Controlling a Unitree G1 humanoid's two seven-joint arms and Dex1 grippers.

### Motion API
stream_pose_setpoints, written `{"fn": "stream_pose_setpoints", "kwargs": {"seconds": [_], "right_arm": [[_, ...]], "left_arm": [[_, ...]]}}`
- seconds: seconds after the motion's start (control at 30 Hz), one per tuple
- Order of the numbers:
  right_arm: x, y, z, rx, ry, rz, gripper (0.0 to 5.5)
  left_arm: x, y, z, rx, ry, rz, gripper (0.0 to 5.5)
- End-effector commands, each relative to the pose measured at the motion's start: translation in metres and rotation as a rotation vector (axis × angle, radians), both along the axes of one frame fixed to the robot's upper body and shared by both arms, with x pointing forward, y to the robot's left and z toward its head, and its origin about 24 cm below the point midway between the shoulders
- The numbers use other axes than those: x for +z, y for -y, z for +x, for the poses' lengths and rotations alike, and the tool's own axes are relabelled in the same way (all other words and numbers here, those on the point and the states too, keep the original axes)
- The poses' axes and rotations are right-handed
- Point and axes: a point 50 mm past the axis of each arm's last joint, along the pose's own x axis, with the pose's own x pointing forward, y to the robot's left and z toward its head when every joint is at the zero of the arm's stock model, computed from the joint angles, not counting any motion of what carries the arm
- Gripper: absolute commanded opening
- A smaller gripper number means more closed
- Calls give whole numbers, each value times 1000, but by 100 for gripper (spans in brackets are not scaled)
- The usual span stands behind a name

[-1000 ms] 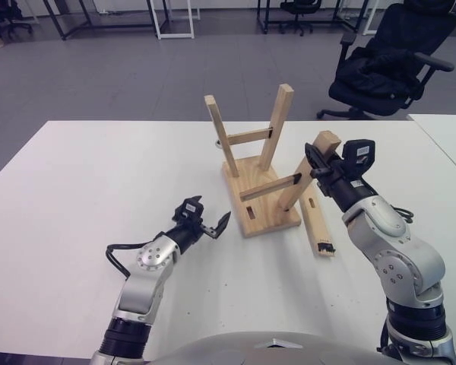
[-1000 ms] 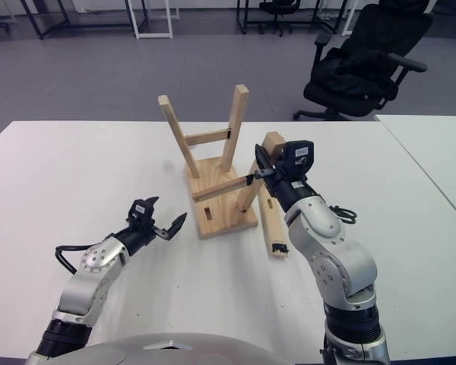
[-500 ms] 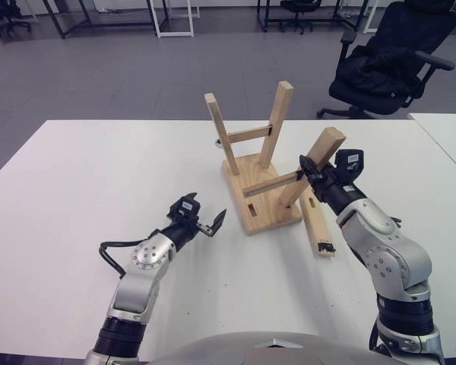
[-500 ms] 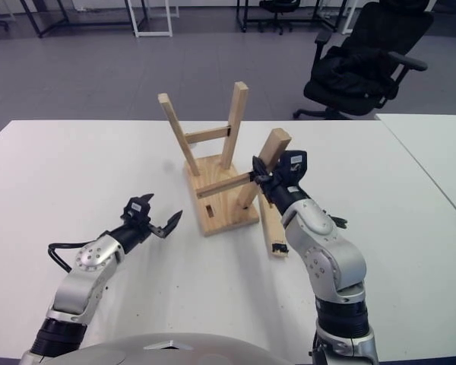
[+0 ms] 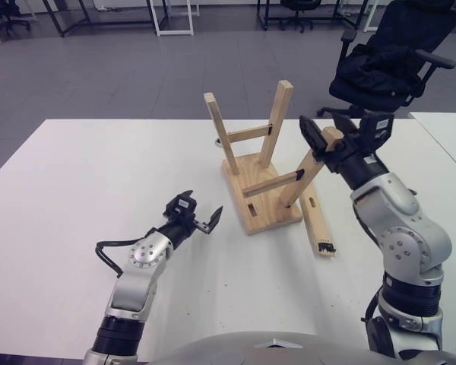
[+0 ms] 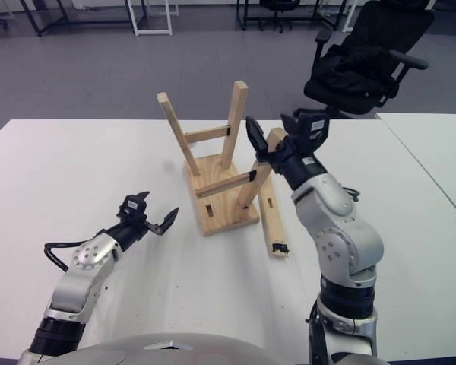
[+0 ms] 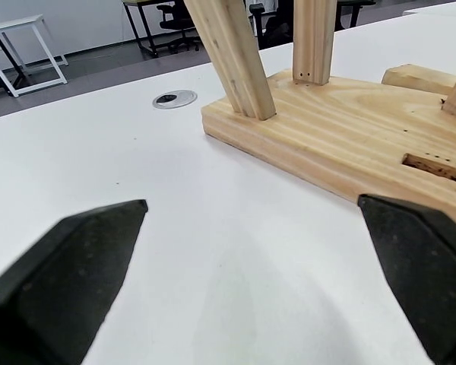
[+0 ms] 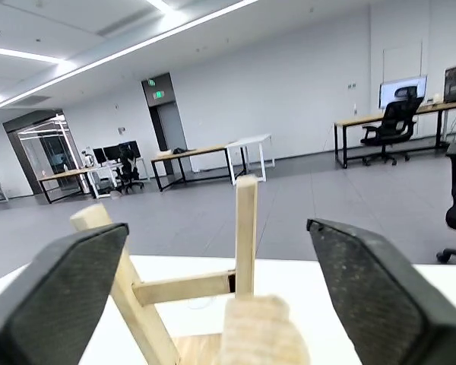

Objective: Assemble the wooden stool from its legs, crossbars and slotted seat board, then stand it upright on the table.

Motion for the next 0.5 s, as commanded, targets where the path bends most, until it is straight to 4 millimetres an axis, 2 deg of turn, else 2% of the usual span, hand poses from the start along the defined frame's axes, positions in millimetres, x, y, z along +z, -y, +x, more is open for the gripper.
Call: {"fn": "stream_pose_setpoints", "kwargs": {"seconds": [0.03,0.07,0.13,0.2,0.23,0.33,0.4,0.43,0.5], "right_arm": [[33,14,-9,148,119,144,500],[44,22,-11,158,159,214,526],[61,46,-6,117,194,396,535],[51,73,5,-14,137,486,535],[36,82,9,-90,73,474,535],[-35,86,15,-229,-220,328,535],[-79,82,12,-258,-410,240,535],[-102,79,8,-252,-508,143,535],[-134,74,-4,-239,-659,-43,535]], "left_arm": [[-6,4,-2,-27,-19,16,511],[-7,6,-4,-36,-25,15,511],[-8,3,-3,-11,-24,10,511],[-6,-4,-1,29,-12,-2,511],[-4,-6,0,42,-4,-4,511],[0,-12,0,78,22,-10,511],[4,-16,0,104,38,-14,511],[5,-18,1,118,46,-18,511],[8,-19,3,117,52,-22,511]]}}
